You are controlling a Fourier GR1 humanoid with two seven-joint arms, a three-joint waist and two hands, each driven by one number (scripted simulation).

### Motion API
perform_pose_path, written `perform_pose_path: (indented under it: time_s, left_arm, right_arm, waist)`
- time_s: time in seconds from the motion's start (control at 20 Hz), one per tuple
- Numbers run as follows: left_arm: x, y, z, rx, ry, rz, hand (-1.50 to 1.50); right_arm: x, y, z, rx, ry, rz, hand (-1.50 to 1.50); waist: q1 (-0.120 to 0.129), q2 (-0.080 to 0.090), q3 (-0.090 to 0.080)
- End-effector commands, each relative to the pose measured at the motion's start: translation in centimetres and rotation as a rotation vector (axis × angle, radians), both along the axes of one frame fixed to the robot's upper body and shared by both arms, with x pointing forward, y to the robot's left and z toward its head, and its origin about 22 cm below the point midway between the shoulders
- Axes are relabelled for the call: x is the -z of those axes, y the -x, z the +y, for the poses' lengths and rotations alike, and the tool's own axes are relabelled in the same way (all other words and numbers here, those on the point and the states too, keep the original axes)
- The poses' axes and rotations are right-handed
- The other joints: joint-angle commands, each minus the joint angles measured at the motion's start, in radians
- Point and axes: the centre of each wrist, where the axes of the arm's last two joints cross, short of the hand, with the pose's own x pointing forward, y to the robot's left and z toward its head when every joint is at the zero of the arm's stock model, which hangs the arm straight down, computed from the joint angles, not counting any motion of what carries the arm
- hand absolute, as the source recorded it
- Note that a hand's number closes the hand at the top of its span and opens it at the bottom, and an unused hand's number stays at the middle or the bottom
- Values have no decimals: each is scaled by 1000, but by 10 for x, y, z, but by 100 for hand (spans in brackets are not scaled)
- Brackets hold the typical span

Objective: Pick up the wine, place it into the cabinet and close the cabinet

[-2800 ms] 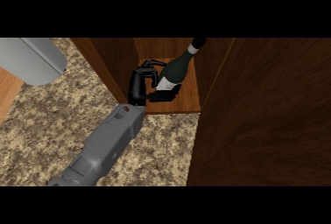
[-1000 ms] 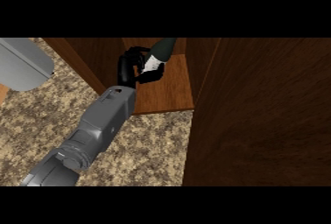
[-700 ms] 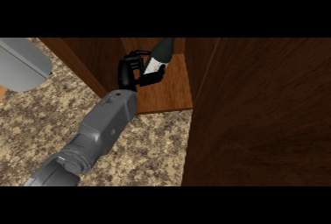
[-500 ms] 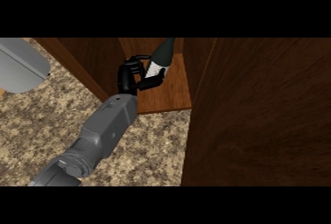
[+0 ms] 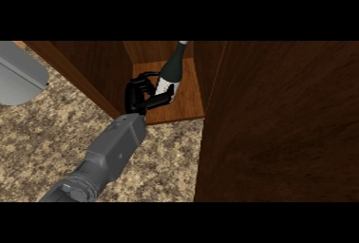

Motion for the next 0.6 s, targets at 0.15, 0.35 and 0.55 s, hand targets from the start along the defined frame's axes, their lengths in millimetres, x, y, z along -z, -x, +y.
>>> perform_pose_path:
  time_s: [0.15, 0.35, 0.55]
  left_arm:
    - [14, 10, 6, 19, 60, 43, 150]
    - [31, 23, 13, -11, 19, 57, 150]
    - [39, 30, 16, -39, -3, 75, 150]
  right_arm:
    - [-1, 0, 4, -51, -1, 4, -150]
    - [5, 0, 0, -62, -8, 9, -150]
    - [5, 8, 2, -59, -8, 8, -150]
  waist:
    - [-19, 0, -1]
    - [-39, 2, 0]
    - [-50, -3, -1]
